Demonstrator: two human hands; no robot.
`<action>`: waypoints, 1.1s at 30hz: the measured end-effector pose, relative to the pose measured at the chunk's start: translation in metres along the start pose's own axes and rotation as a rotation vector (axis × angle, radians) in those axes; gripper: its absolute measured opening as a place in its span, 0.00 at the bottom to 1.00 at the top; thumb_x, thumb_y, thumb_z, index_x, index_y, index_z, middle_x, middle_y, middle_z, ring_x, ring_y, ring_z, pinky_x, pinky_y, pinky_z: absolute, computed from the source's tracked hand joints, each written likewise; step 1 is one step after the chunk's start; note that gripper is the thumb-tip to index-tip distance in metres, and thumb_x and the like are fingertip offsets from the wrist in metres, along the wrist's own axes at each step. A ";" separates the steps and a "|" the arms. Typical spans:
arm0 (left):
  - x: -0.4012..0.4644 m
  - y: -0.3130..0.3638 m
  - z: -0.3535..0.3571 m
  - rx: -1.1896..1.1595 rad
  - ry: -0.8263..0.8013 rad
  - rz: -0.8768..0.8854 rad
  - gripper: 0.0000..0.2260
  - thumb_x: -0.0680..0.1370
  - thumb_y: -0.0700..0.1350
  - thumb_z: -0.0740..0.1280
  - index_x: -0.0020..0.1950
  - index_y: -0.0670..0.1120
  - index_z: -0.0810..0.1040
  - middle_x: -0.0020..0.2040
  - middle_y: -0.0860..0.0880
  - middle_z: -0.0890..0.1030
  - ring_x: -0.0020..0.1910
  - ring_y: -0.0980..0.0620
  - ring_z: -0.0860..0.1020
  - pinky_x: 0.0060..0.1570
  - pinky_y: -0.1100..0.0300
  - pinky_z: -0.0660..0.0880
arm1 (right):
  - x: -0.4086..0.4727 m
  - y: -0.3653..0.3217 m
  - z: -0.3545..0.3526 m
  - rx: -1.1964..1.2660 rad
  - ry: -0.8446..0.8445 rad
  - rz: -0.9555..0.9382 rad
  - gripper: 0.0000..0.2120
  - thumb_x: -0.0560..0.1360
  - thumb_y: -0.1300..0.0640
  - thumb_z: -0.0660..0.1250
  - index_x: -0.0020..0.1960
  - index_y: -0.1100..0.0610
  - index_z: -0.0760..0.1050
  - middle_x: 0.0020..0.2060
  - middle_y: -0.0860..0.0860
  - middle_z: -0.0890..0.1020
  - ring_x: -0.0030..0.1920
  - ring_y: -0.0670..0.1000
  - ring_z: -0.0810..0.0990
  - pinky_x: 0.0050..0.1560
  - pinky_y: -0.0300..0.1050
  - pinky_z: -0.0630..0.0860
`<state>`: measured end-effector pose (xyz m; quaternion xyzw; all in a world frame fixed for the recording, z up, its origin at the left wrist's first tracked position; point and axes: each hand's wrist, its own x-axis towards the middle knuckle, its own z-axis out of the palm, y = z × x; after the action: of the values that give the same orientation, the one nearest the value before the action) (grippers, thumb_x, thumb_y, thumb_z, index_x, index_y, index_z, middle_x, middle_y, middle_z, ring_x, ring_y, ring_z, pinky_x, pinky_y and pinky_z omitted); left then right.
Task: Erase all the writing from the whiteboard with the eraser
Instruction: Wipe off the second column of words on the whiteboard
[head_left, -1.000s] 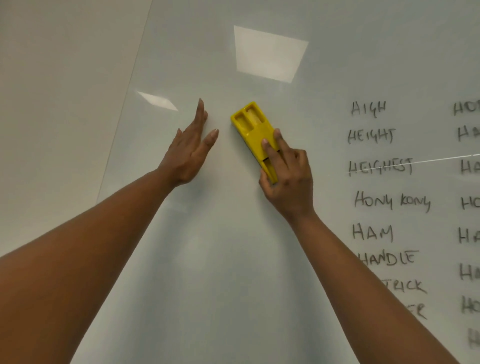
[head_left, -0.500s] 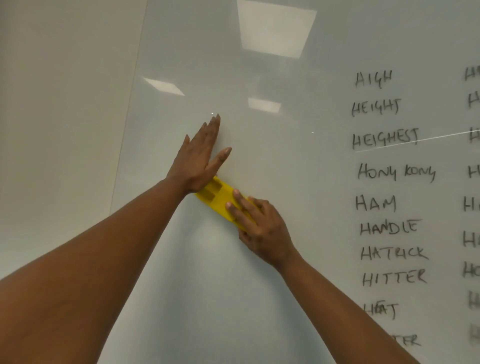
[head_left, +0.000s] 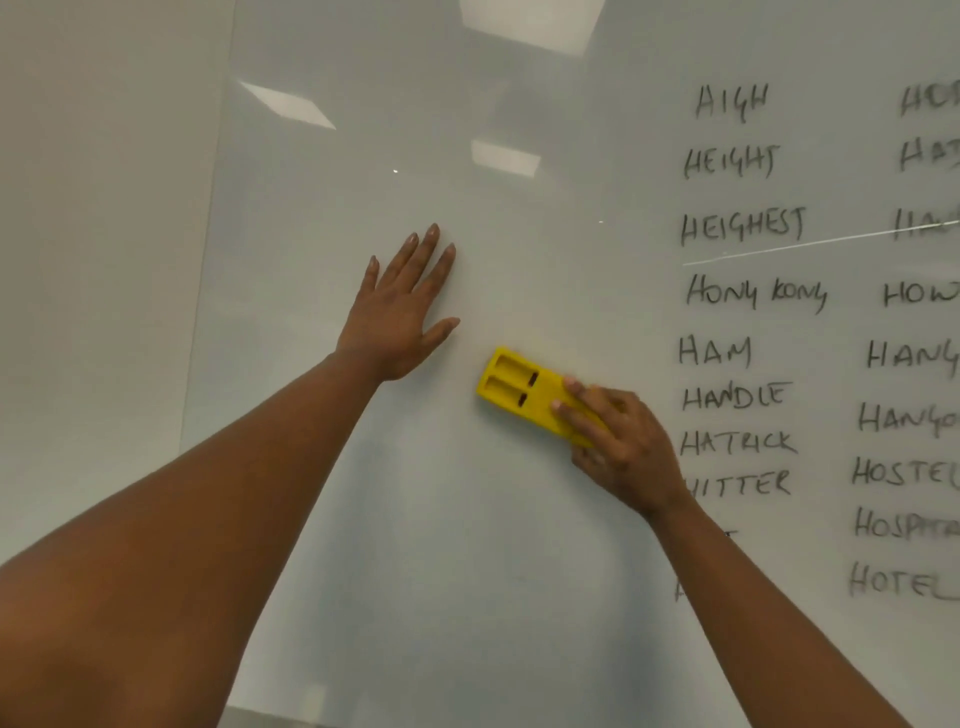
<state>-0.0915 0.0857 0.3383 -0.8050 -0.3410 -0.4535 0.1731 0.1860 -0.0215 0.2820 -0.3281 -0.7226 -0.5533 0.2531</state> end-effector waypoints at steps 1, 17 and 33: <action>0.000 0.000 0.000 0.004 -0.001 0.001 0.31 0.81 0.54 0.57 0.77 0.50 0.45 0.78 0.50 0.41 0.76 0.51 0.41 0.72 0.49 0.40 | 0.002 0.002 -0.002 -0.015 0.038 0.080 0.24 0.70 0.63 0.66 0.65 0.54 0.68 0.67 0.53 0.69 0.50 0.60 0.77 0.53 0.47 0.71; -0.010 0.019 0.032 -0.047 0.205 -0.019 0.30 0.78 0.53 0.48 0.77 0.42 0.49 0.78 0.44 0.50 0.76 0.48 0.47 0.72 0.44 0.44 | -0.091 -0.091 0.019 0.102 -0.170 0.256 0.34 0.61 0.65 0.73 0.64 0.51 0.67 0.65 0.47 0.69 0.48 0.52 0.71 0.46 0.42 0.75; 0.021 0.096 0.068 -0.009 0.268 0.038 0.29 0.79 0.51 0.48 0.77 0.39 0.48 0.77 0.42 0.50 0.76 0.46 0.48 0.72 0.50 0.37 | -0.138 -0.077 -0.042 -0.112 0.491 1.587 0.43 0.62 0.64 0.78 0.72 0.63 0.61 0.59 0.66 0.70 0.56 0.64 0.72 0.46 0.54 0.73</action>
<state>0.0255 0.0660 0.3233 -0.7442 -0.2977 -0.5552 0.2220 0.2185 -0.1022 0.1438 -0.6221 -0.1724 -0.3016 0.7016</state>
